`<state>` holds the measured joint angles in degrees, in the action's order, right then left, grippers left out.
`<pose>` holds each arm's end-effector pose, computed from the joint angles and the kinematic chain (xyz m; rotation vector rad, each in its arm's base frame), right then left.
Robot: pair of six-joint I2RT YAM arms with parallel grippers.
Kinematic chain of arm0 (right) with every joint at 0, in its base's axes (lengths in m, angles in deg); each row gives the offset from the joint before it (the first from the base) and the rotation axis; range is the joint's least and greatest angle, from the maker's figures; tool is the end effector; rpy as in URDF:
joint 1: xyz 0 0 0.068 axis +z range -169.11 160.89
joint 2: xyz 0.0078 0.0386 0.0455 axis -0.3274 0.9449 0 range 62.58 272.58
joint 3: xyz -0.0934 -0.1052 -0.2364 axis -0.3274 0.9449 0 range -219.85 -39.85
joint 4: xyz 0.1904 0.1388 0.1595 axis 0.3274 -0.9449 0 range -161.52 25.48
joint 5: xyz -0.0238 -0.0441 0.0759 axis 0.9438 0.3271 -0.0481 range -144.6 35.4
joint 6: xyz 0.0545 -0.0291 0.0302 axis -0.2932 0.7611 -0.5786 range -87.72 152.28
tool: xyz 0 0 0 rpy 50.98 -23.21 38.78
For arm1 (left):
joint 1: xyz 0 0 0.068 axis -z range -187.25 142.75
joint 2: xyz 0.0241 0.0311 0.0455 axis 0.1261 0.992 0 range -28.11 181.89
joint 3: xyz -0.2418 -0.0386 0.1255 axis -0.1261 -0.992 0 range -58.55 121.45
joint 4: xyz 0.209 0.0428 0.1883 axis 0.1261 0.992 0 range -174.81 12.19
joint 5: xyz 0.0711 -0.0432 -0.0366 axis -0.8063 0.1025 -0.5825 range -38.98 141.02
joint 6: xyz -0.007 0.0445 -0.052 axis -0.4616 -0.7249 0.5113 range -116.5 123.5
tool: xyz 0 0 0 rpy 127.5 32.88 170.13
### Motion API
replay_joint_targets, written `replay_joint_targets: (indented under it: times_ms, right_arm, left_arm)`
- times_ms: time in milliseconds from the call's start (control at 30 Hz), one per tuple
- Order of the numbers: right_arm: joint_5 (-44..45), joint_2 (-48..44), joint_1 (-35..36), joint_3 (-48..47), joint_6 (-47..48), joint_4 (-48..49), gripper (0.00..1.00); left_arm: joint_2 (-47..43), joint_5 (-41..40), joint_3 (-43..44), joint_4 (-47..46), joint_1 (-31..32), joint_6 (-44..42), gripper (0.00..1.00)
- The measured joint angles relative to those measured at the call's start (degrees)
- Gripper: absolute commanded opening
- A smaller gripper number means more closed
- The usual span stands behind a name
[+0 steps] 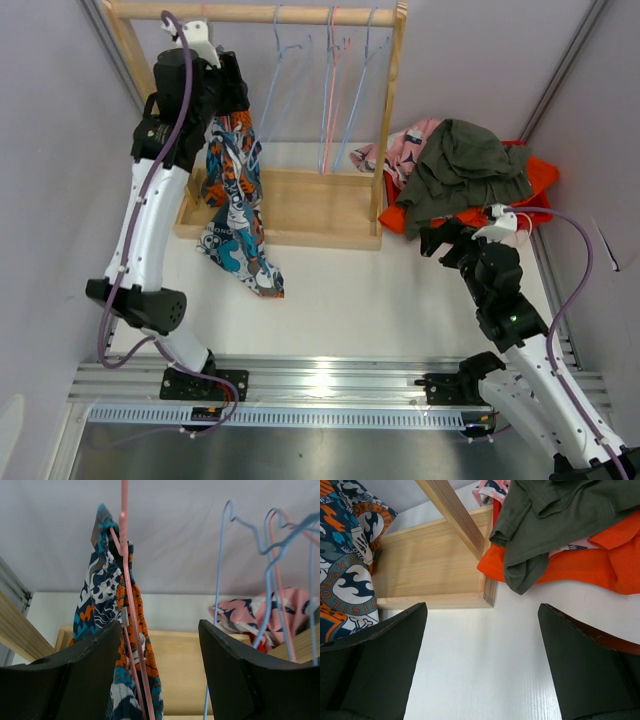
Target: Remove the shorts from the hanger
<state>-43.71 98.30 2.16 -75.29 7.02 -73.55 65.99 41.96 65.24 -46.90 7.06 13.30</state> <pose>0.1907 0.0630 0.3070 0.2018 1.7383 0.4324 0.3617 -0.0831 0.5464 -0.0501 1.7149 -0.1768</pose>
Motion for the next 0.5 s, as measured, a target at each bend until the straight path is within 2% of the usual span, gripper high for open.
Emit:
replay_joint_targets:
  times_ms: [167,300,400,433,500]
  right_arm:
    - [0.57,-1.01,0.0,0.0,0.04,-1.46,0.99]
    - [0.9,-1.64,0.0,0.0,0.26,-2.51,0.99]
    - [1.01,-1.66,0.0,0.0,0.35,-2.97,0.99]
    - [1.01,-1.66,0.0,0.0,0.37,-3.08,0.99]
    - [1.07,-1.66,0.0,0.0,0.37,-3.08,1.0]
  left_arm:
    - [4.87,-2.16,0.5,1.55,-0.26,0.0,0.68]
    - [5.66,-3.08,0.5,2.34,-0.35,0.02,0.64]
    - [5.66,-3.41,0.9,2.43,-0.37,0.2,0.5]
    - [5.66,-3.48,1.05,2.45,-0.35,0.24,0.37]
    - [5.66,-3.76,1.38,2.47,-0.37,0.22,0.21]
